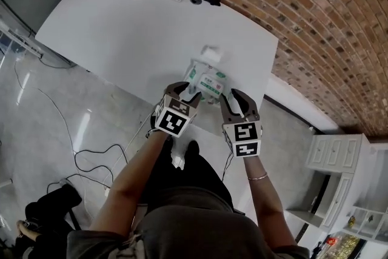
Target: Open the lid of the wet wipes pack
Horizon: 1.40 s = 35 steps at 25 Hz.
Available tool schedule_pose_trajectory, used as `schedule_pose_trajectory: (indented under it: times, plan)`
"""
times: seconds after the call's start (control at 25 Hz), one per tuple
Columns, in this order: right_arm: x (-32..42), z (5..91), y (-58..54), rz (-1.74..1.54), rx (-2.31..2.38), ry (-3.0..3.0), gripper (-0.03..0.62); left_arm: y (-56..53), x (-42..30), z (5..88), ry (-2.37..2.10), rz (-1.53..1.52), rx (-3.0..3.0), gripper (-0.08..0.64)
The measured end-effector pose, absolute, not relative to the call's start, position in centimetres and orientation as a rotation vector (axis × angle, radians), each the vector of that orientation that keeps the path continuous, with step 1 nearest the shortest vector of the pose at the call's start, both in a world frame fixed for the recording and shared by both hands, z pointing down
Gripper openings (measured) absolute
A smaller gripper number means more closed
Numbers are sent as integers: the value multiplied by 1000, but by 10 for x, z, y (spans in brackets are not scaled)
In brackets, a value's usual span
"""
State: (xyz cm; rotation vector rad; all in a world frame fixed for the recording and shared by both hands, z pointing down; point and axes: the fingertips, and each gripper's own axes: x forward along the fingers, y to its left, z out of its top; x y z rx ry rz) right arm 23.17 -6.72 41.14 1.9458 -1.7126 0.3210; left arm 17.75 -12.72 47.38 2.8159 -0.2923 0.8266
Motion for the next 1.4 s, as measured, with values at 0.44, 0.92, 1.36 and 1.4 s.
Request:
schedule_pose_trajectory:
  times: [0.44,0.92,1.36,1.4]
  plan:
    - [234,432,-82,306,1690,-1854,137,-122,195,497,-424,952,2757,184]
    - [235,457,-83,308,1489,-1910,130,-119,199,519,-508,1033,2704,184]
    - [224,489,-87,309,1298,-1868,159,-120,199,524,-512,977,2704,186]
    - [225,493,-88,308,1282,-1856,163,-120,199,524,-511,971,2705,186]
